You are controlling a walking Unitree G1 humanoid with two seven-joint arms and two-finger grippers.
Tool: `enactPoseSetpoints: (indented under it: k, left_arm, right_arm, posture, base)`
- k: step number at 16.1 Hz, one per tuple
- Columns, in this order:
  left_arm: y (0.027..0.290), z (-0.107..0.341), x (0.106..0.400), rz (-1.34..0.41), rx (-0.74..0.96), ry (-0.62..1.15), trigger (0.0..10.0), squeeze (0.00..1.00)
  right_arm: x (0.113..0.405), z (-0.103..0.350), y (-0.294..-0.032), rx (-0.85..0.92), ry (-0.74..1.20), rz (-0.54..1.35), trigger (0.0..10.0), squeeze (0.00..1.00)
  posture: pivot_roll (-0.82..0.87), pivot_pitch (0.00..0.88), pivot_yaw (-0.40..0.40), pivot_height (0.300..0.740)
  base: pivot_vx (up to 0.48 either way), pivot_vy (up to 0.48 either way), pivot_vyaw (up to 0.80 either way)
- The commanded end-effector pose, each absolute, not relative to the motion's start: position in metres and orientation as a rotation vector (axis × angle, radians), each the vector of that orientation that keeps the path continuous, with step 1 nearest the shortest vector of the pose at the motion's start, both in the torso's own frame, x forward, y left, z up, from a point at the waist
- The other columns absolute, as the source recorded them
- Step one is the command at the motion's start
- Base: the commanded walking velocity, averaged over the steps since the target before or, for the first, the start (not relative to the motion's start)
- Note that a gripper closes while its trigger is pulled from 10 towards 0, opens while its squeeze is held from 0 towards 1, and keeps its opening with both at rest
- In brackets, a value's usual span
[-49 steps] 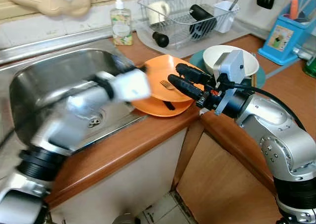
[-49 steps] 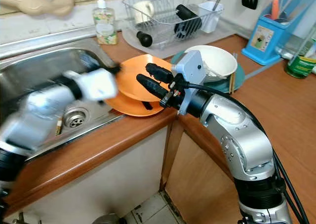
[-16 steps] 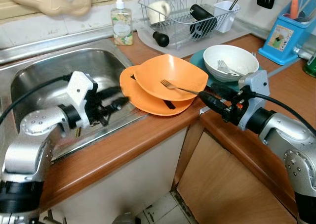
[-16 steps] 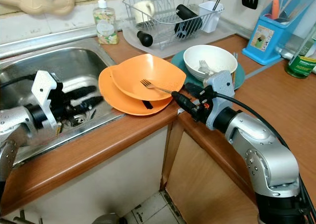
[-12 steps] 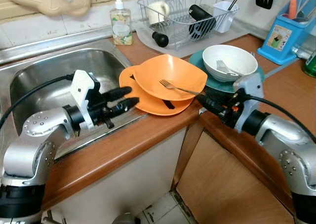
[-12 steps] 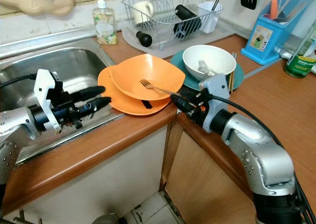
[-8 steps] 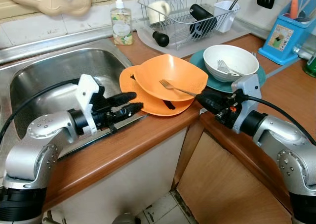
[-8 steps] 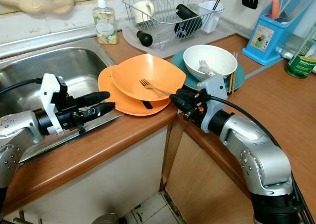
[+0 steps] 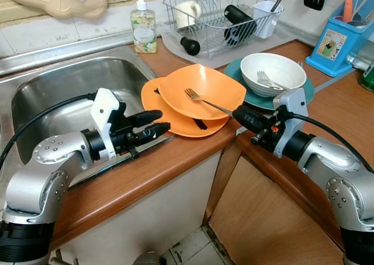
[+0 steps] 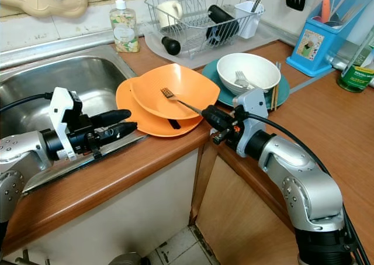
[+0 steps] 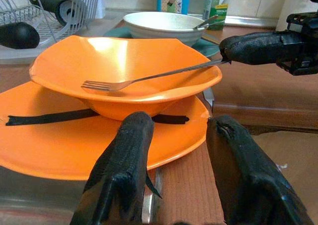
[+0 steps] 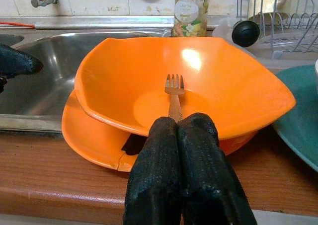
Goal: Kitchen organization
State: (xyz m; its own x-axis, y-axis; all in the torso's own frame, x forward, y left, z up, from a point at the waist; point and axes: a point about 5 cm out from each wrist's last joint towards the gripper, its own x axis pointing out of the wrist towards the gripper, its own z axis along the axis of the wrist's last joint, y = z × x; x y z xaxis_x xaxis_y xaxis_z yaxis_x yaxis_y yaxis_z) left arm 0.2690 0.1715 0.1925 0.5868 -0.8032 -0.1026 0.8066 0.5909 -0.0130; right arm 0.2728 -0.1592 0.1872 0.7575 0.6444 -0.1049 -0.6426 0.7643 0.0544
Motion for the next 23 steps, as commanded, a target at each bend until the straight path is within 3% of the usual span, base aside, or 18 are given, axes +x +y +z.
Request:
enactPoseSetpoints:
  k: [1,11,12,13,14,18,23]
  left_arm:
    - [0.167,0.202,0.273,-0.948,0.076,0.074,10.0,0.00]
    - [0.144,0.224,0.292,-0.856,0.276,-0.100,10.0,0.00]
    - [0.144,0.224,0.291,-0.863,0.272,-0.100,10.0,0.00]
    - [0.144,0.223,0.290,-0.872,0.261,-0.097,10.0,0.00]
    - [0.144,0.222,0.289,-0.879,0.245,-0.090,10.0,0.00]
    - [0.143,0.214,0.282,-0.918,0.203,-0.056,10.0,0.00]
    - [0.140,0.211,0.278,-0.943,0.188,-0.037,10.0,0.00]
  right_arm:
    - [0.277,0.195,-0.163,0.029,0.089,0.688,0.0,0.00]
    - [0.282,0.221,-0.159,0.028,0.010,0.713,0.0,0.00]
    - [0.283,0.221,-0.160,0.024,0.005,0.699,8.1,0.00]
    - [0.283,0.221,-0.161,0.024,0.000,0.696,10.0,0.20]
    - [0.282,0.221,-0.162,0.027,-0.004,0.699,10.0,1.00]
    - [0.272,0.210,-0.164,0.078,0.019,0.769,10.0,1.00]
    - [0.280,0.193,-0.163,0.035,0.073,0.719,10.0,1.00]
  posture:
    - [0.05,0.000,0.011,0.740]
    - [0.02,0.000,0.003,0.740]
    - [0.02,0.000,0.003,0.740]
    - [0.02,0.000,0.005,0.740]
    - [0.02,0.000,0.006,0.740]
    - [0.02,0.000,0.006,0.740]
    - [0.02,0.000,0.003,0.740]
  base:
    - [0.000,0.000,0.00]
    - [0.000,0.000,0.00]
    - [0.000,0.000,0.00]
    - [0.000,0.000,0.00]
    - [0.000,0.000,0.00]
    - [0.000,0.000,0.00]
    - [0.000,0.000,0.00]
